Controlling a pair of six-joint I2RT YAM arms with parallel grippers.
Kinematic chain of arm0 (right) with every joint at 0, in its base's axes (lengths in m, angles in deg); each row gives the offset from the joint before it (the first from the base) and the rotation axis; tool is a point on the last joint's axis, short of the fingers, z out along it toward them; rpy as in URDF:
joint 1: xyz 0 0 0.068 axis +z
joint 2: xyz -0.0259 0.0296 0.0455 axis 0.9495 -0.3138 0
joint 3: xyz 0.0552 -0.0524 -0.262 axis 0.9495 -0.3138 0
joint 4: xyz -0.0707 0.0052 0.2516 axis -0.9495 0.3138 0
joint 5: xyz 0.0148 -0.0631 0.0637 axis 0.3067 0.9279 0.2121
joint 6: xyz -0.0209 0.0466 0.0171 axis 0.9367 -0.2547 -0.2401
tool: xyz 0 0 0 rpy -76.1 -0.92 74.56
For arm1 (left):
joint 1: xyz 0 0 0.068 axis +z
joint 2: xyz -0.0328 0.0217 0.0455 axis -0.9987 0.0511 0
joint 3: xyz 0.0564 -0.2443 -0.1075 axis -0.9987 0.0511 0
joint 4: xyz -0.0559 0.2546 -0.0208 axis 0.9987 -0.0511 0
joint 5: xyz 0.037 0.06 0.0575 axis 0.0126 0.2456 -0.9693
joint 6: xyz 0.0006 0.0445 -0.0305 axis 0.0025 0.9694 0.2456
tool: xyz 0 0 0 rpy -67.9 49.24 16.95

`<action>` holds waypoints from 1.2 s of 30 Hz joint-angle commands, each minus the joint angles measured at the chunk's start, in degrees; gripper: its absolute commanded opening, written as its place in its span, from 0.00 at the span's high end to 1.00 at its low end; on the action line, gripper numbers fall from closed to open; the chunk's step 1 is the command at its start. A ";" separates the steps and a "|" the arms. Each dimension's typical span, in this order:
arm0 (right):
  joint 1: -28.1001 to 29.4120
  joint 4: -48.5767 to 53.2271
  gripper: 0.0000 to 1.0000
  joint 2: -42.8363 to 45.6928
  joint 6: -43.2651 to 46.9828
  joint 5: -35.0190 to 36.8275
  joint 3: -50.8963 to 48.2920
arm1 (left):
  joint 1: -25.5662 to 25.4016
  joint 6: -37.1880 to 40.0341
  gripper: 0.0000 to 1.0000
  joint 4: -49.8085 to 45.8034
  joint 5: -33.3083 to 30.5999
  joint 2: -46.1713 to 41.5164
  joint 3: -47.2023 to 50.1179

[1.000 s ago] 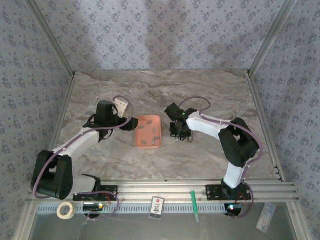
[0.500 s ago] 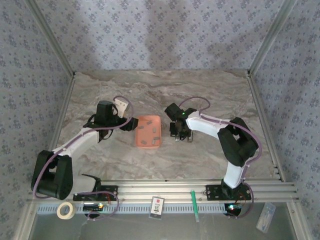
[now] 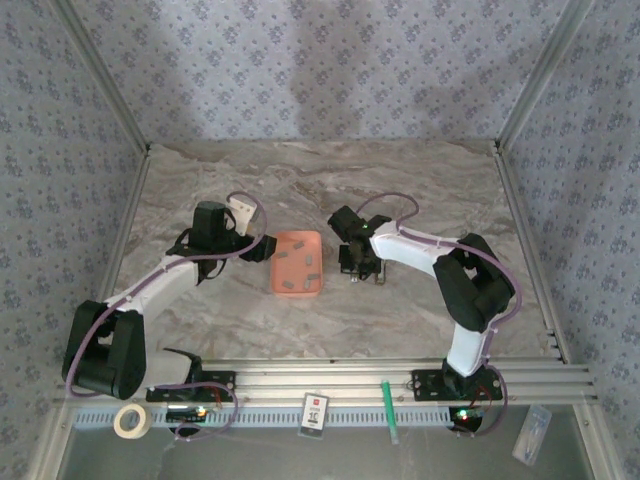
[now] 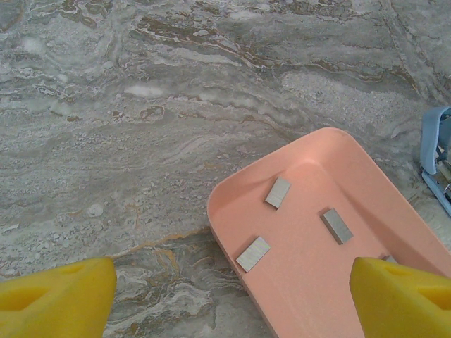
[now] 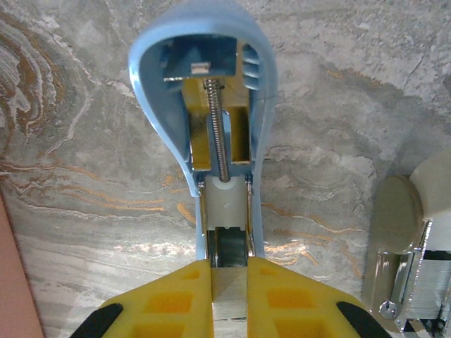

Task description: Load the staples into the stapler

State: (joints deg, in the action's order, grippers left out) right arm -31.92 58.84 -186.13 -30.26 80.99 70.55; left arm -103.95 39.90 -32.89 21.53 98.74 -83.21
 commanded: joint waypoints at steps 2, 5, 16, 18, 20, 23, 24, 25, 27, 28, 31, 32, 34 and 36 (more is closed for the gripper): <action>0.39 3.50 0.85 -2.12 0.95 1.90 2.02 | -0.27 0.86 0.14 0.12 1.38 0.16 -1.76; 0.53 4.15 0.86 -2.12 0.89 2.64 2.36 | -0.26 0.86 0.14 0.14 1.39 0.07 -1.74; 0.72 4.34 0.86 -1.41 1.06 3.63 2.72 | -0.34 0.92 0.14 0.16 1.39 -0.01 -1.76; 0.69 4.21 0.86 -1.53 0.96 3.43 2.41 | -0.34 0.87 0.14 0.15 1.39 -0.14 -1.71; 0.73 4.18 0.86 -1.81 0.97 3.25 2.28 | -0.34 0.85 0.14 0.10 1.39 -0.10 -1.76; 0.80 4.20 0.86 -2.07 1.04 2.91 2.11 | -0.34 0.84 0.14 0.12 1.36 -0.14 -1.74; 0.77 4.20 0.86 -2.16 1.04 2.87 2.11 | -0.34 0.85 0.14 0.15 1.38 -0.15 -1.79; 0.79 4.41 0.86 -2.29 1.15 2.91 2.11 | -0.34 0.90 0.14 0.06 1.39 -0.17 -1.74; 0.79 4.85 0.86 -2.55 1.33 3.28 2.27 | -0.34 0.84 0.14 0.08 1.39 -0.12 -1.76; 0.86 5.16 0.86 -2.67 1.41 3.53 2.39 | -0.34 0.86 0.14 0.07 1.35 -0.10 -1.76; 0.96 5.39 0.86 -2.78 1.91 3.75 2.46 | -0.34 0.91 0.14 0.16 1.47 0.03 -1.76; 0.98 5.41 0.86 -2.80 2.11 3.67 2.52 | -0.34 0.87 0.14 0.15 1.45 -0.03 -1.73; 1.16 5.76 0.86 -2.82 2.21 3.84 2.62 | -0.34 0.86 0.14 0.14 1.47 -0.02 -1.72; 1.20 6.49 0.86 -2.83 2.13 4.08 2.71 | -0.34 0.88 0.14 0.16 1.47 0.00 -1.74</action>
State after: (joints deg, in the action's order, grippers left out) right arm -31.11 61.46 -187.44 -28.92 83.61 72.46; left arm -103.98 39.90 -32.89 21.55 98.74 -83.25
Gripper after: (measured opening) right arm 0.144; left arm 0.861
